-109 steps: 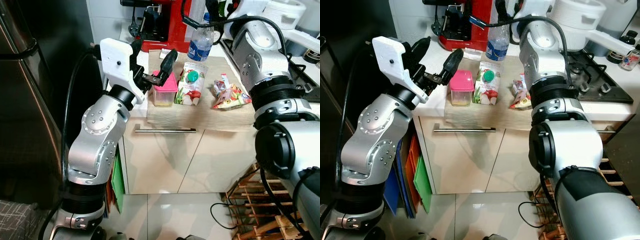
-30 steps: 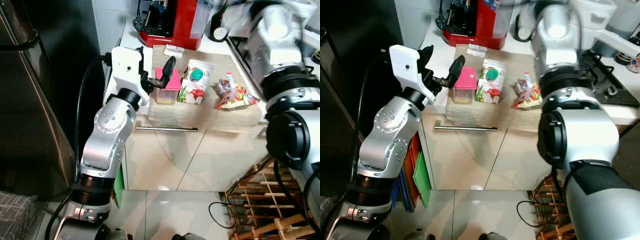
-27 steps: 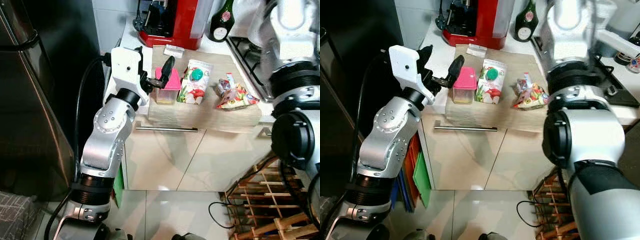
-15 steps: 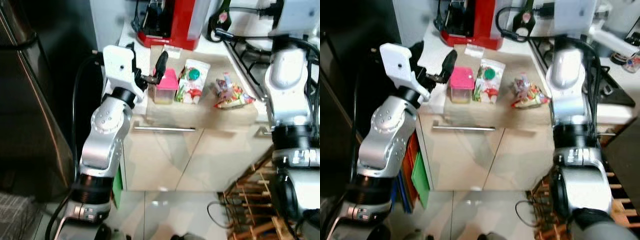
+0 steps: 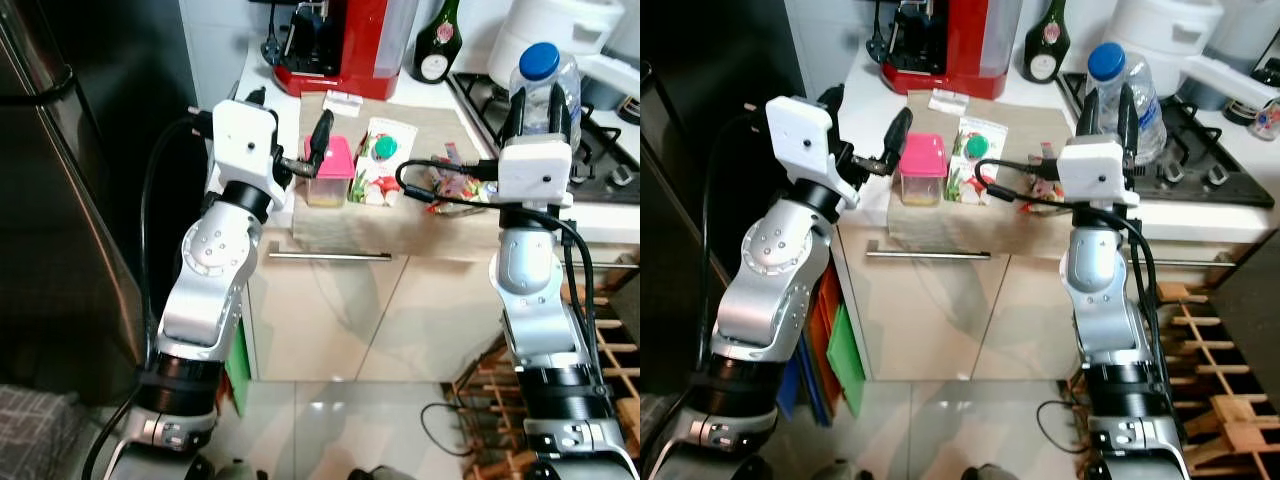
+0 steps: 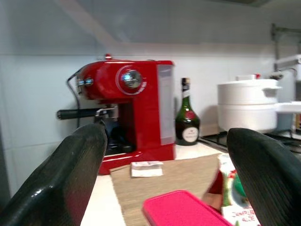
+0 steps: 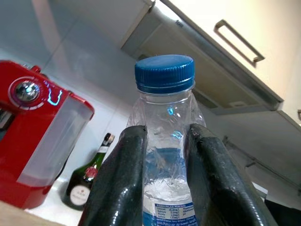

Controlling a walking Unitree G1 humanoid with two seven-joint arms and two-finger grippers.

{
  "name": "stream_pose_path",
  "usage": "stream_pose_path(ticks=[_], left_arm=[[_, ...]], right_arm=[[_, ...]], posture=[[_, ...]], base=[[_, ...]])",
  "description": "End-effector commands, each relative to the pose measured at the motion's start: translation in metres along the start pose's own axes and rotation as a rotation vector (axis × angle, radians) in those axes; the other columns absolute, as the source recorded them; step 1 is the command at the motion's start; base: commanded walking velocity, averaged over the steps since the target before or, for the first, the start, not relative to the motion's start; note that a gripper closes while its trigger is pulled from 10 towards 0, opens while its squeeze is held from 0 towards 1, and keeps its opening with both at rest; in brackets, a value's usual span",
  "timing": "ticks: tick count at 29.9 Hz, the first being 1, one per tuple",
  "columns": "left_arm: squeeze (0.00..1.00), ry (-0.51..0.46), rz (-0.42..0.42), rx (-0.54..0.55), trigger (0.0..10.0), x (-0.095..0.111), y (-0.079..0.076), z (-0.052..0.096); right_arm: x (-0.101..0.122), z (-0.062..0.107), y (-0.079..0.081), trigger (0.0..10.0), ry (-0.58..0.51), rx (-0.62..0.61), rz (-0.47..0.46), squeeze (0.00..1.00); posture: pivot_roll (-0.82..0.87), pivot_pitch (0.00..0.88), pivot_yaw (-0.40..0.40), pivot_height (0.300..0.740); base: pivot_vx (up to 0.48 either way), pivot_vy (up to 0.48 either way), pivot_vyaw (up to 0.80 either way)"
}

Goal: Restocking fridge

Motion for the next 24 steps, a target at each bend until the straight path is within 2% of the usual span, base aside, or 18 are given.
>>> stream_pose_path(ticks=[1, 9, 14, 24], left_arm=[[0.0, -0.024, -0.008, -0.022, 10.0, 0.005, -0.002, -0.002], [0.0, -0.009, 0.061, -0.006, 10.0, 0.002, -0.004, -0.004], [0.0, 0.008, 0.068, 0.003, 10.0, -0.002, -0.004, -0.003], [0.0, 0.015, 0.055, 0.003, 10.0, -0.003, -0.004, -0.004]], right_arm=[[0.015, -0.006, -0.006, 10.0, -0.059, -0.038, 0.017, 0.0], [0.023, -0.008, -0.007, 10.0, -0.081, -0.03, 0.038, 0.0], [0.006, -0.005, -0.002, 10.0, 0.039, -0.008, -0.004, 0.0], [0.008, -0.005, 0.003, 10.0, 0.044, 0.008, -0.014, 0.0]], posture=[[0.03, 0.0, 0.003, 0.74], [0.02, 0.0, 0.001, 0.74], [0.02, 0.0, -0.004, 0.74], [0.02, 0.0, -0.003, 0.74]], base=[[0.0, 0.0, 0.0], [0.0, 0.0, 0.0], [-0.272, 0.0, 0.0], [-0.382, 0.0, 0.0]])
Point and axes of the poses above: a point about 5 cm out from each wrist's last joint towards the gripper, its own z axis pointing back from the gripper into the wrist, its own x axis along the axis of the wrist's last joint, y = z × x, the point moved 2 cm from there along -z, pointing out of the wrist towards the gripper, and after that the axes turned 8 degrees about -z, right-handed, at the moved point
